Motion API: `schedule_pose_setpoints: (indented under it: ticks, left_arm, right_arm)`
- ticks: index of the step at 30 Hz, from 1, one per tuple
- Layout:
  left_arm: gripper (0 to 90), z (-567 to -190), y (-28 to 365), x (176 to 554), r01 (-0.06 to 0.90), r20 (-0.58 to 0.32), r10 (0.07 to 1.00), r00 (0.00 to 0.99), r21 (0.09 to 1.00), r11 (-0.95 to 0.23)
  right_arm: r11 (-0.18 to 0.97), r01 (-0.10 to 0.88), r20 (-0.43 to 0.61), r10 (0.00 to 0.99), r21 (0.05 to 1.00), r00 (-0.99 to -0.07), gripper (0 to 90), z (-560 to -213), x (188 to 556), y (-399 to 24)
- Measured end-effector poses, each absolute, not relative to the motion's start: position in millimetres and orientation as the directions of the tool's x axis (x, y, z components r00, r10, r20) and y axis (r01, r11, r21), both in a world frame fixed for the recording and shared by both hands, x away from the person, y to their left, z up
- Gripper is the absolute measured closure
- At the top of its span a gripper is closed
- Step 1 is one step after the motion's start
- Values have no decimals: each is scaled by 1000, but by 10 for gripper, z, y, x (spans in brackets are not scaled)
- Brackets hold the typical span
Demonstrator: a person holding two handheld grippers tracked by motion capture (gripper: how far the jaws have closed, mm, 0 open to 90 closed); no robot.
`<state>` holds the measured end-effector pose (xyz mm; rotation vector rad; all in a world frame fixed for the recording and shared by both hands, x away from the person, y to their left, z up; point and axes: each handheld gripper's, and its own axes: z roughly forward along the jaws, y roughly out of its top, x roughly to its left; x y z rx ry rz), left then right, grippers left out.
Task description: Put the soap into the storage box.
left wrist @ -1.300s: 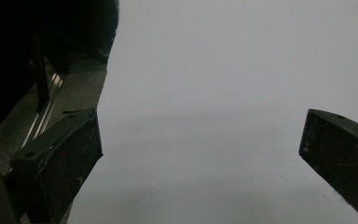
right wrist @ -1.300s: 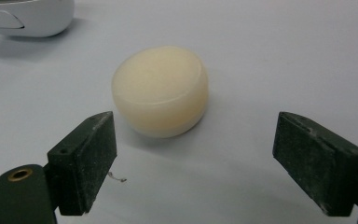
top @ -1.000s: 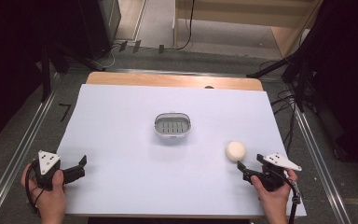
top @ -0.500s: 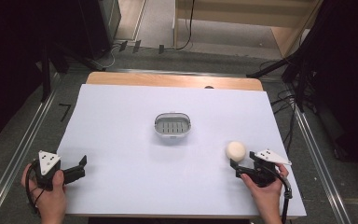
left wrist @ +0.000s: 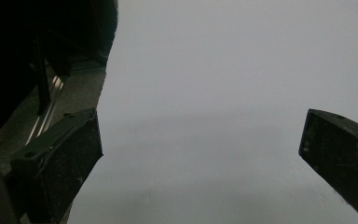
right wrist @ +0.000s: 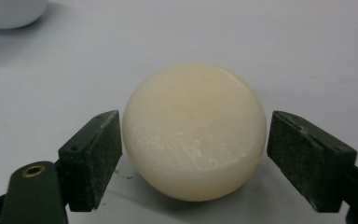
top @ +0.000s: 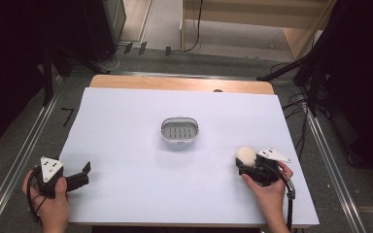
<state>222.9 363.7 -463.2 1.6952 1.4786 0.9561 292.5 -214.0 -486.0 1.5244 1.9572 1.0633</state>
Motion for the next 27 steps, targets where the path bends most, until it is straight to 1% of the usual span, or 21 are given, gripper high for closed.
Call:
schedule_pose_setpoints:
  ticks: [2, 7, 10, 14, 19, 24, 27]
  left_arm:
    - [0, -4632, 3637, 2230, 490, 92, 992, 84, 863, -121]
    - [0, -4632, 3634, 2236, 496, 93, 992, 82, 860, -121]
    - [0, -4632, 3631, 2237, 497, 96, 992, 86, 858, -126]
    - [0, -4633, 3633, 2236, 494, 94, 992, 83, 861, -123]
    - [0, -4634, 3629, 2236, 495, 97, 992, 84, 860, -126]
    - [0, -4632, 3634, 2232, 492, 95, 992, 86, 862, -126]
    - [0, -4632, 3633, 2233, 494, 97, 992, 85, 860, -126]
  right_arm:
    - [104, 624, 104, 952, 775, -288, 190, -4866, 2958, -2120]
    - [156, 631, 49, 954, 760, -294, 245, -4881, 2985, -2039]
    - [149, 639, 62, 953, 755, -296, 247, -4876, 2989, -2049]
    - [121, 650, 117, 943, 750, -311, 249, -4862, 3006, -2091]
    - [144, 653, 111, 937, 743, -332, 249, -4841, 3029, -2071]
    - [128, 652, 137, 930, 748, -340, 250, -4829, 3058, -2045]
    - [160, 645, 105, 930, 747, -352, 249, -4782, 3064, -2014]
